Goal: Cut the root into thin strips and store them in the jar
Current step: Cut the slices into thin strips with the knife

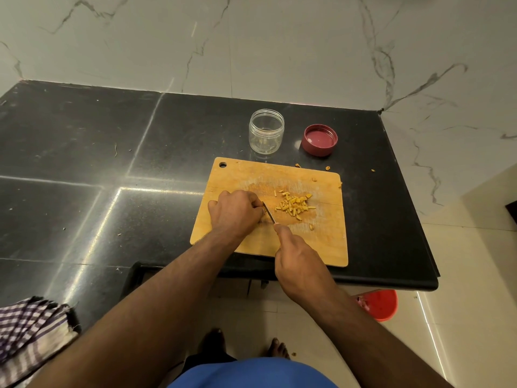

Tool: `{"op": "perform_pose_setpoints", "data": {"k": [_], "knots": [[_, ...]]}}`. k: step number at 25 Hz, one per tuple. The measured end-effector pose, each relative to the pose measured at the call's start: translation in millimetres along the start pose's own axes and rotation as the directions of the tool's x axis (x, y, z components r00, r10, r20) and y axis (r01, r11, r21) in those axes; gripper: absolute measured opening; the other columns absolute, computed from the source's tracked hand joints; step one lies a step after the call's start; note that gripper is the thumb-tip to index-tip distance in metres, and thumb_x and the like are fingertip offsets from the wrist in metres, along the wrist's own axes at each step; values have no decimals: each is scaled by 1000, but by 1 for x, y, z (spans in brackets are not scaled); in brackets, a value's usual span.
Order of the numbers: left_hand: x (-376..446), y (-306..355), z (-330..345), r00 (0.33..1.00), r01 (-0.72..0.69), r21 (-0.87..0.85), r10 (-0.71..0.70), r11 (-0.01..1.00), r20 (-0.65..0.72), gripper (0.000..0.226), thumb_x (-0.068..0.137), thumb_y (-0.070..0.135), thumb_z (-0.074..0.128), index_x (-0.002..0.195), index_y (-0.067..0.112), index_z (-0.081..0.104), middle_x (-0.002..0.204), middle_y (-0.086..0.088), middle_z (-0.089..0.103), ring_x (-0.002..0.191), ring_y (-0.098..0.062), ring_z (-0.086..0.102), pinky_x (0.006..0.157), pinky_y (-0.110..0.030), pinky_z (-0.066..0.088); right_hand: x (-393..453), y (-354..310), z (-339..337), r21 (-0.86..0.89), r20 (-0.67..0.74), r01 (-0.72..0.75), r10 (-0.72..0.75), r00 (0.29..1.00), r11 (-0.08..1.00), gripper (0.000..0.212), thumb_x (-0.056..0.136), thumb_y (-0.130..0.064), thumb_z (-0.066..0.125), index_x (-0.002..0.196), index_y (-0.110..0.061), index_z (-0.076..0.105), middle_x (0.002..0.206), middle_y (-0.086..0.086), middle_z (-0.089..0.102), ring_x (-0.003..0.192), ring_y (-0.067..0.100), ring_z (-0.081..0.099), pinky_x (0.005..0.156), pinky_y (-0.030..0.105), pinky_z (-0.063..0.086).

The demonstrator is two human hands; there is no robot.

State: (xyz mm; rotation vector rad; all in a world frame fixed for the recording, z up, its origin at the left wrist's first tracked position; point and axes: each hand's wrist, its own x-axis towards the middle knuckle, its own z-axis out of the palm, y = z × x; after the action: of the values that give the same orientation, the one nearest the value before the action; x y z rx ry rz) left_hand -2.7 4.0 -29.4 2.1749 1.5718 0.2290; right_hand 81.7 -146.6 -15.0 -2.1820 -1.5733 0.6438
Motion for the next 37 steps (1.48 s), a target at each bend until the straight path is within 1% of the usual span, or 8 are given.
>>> {"op": "perform_pose_setpoints", "data": {"k": [3,9,12,16,23,28,34,37], "knots": [[0,0,0,1000,7,5,-7,1000,-5,13,92,41,64,96,35,75,96,13,68,103,-17,48,83,-41,31,-6,2,-1,1,2,-5,5,1000,1000,45,102,-21,33,146,-27,27,110,4,57,88,19,56,76,39,51],[1,-1,0,1000,-12,2,12,1000,4,12,92,41,65,97,35,74,99,13,69,106,-17,49,85,-42,32,-26,11,-7,34,-58,-29,31,998,999,44,103,-20,37,146,-28,30,106,-3,56,83,10,56,65,20,43],[1,-2,-1,1000,-19,-8,19,1000,16,15,93,40,65,103,34,75,102,14,69,108,-17,48,85,-41,30,-24,12,-10,63,-114,-29,36,993,998,45,103,-19,38,147,-27,32,111,-2,59,86,10,56,68,24,44],[0,-3,0,1000,-13,-26,13,1000,13,14,93,38,65,102,33,75,102,13,69,109,-17,48,85,-41,30,-19,8,-7,60,-74,-14,18,997,998,45,103,-19,38,147,-25,32,111,-2,58,86,9,53,69,22,36],[1,-2,0,1000,-1,-30,1,1000,4,11,92,38,64,93,35,74,95,13,68,104,-17,49,82,-40,30,-4,-1,-1,32,-17,-14,15,1000,999,45,102,-20,34,146,-26,28,118,4,59,93,18,57,77,33,48],[1,-1,-2,1000,2,-23,-1,1000,3,12,92,39,64,93,33,74,93,14,68,101,-15,47,82,-39,29,-5,-2,-1,-6,-2,-13,13,1000,1000,42,102,-20,33,144,-26,29,107,3,58,86,19,57,75,39,51],[3,-3,0,1000,-4,-44,5,999,16,10,91,37,65,95,34,74,94,15,68,103,-16,49,82,-39,30,-27,7,-7,9,-61,-24,25,998,1000,44,103,-20,36,146,-26,30,101,-4,56,77,8,53,61,19,38],[2,-4,-1,1000,-3,-55,4,998,22,10,91,38,67,97,33,74,96,14,68,105,-15,48,83,-40,30,-24,4,-9,61,-79,-17,22,997,998,44,103,-19,37,146,-26,31,103,-4,56,80,8,54,64,21,37]]}}
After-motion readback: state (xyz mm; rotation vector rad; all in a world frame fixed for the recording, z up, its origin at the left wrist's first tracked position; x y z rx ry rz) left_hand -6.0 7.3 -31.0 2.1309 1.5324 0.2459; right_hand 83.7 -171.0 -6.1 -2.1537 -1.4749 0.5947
